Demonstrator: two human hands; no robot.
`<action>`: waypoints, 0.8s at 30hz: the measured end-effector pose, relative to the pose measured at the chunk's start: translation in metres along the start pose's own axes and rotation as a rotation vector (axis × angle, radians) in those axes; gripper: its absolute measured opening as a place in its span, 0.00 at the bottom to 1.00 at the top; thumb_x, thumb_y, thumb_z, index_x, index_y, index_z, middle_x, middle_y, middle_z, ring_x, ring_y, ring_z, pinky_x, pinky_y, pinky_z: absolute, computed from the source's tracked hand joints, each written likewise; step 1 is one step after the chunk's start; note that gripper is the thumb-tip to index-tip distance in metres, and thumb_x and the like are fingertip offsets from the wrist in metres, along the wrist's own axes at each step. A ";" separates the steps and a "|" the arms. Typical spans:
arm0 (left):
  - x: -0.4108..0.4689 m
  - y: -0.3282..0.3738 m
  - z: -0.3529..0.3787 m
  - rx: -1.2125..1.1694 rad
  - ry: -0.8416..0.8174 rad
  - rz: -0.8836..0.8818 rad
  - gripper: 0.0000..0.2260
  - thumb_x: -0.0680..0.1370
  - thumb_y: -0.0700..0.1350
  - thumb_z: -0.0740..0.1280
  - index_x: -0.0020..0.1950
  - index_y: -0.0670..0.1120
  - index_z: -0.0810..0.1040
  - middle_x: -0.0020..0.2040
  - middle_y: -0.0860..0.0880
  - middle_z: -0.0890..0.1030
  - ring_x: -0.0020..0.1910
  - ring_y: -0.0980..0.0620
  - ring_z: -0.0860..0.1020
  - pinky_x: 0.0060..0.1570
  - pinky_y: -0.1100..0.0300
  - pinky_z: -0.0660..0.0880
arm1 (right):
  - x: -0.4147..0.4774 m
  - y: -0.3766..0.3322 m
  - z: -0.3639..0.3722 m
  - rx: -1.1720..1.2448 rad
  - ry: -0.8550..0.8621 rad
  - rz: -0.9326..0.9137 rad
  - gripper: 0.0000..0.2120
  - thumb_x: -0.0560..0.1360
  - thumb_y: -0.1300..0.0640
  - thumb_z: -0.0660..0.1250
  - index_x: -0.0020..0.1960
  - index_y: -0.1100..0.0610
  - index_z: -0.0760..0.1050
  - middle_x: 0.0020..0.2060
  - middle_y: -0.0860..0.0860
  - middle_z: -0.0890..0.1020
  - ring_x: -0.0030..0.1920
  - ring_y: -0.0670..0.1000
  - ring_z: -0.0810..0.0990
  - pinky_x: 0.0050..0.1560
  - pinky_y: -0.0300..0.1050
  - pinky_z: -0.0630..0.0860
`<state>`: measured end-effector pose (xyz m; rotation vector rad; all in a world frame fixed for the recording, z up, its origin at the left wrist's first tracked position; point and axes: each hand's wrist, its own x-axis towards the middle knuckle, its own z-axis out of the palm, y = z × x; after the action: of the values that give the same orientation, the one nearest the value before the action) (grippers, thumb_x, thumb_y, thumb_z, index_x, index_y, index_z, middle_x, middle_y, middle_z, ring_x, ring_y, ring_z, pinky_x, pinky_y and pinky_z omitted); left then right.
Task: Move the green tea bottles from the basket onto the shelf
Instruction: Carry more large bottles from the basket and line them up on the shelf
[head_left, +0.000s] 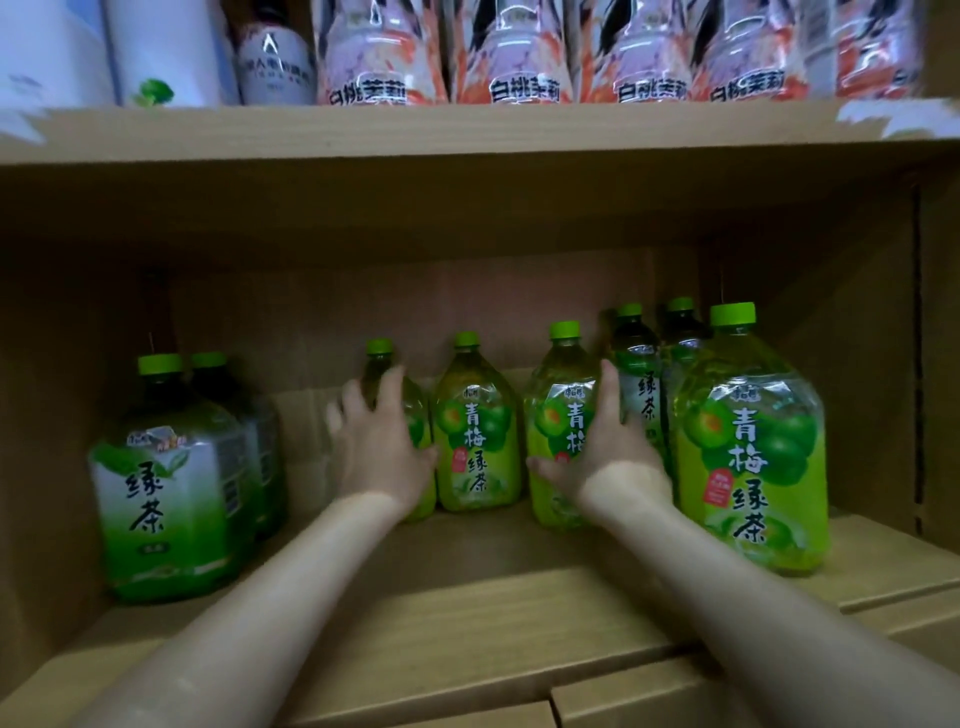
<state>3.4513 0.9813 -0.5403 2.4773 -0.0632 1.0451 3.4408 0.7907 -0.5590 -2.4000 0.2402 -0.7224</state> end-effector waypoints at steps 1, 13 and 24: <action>0.002 -0.006 0.004 -0.021 -0.019 -0.056 0.40 0.70 0.49 0.74 0.75 0.57 0.54 0.75 0.40 0.55 0.73 0.35 0.54 0.69 0.42 0.59 | 0.007 0.000 0.001 0.006 -0.009 0.008 0.57 0.68 0.41 0.73 0.74 0.41 0.29 0.75 0.61 0.58 0.59 0.62 0.79 0.54 0.55 0.77; 0.011 -0.039 0.024 -0.014 -0.021 -0.068 0.47 0.68 0.51 0.76 0.75 0.57 0.47 0.69 0.38 0.61 0.57 0.34 0.75 0.53 0.49 0.73 | 0.047 -0.003 0.034 0.168 0.010 -0.041 0.58 0.64 0.47 0.78 0.77 0.43 0.39 0.69 0.65 0.63 0.59 0.63 0.77 0.59 0.52 0.73; 0.015 -0.057 0.024 -0.022 0.041 -0.022 0.44 0.65 0.55 0.77 0.74 0.60 0.55 0.68 0.39 0.64 0.67 0.37 0.65 0.61 0.45 0.69 | 0.037 -0.009 0.031 0.114 0.253 -0.338 0.36 0.71 0.53 0.73 0.74 0.43 0.60 0.69 0.59 0.62 0.69 0.61 0.62 0.64 0.55 0.69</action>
<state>3.4901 1.0245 -0.5661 2.4304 -0.0349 1.0798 3.4893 0.8012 -0.5578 -2.2619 -0.1081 -1.1635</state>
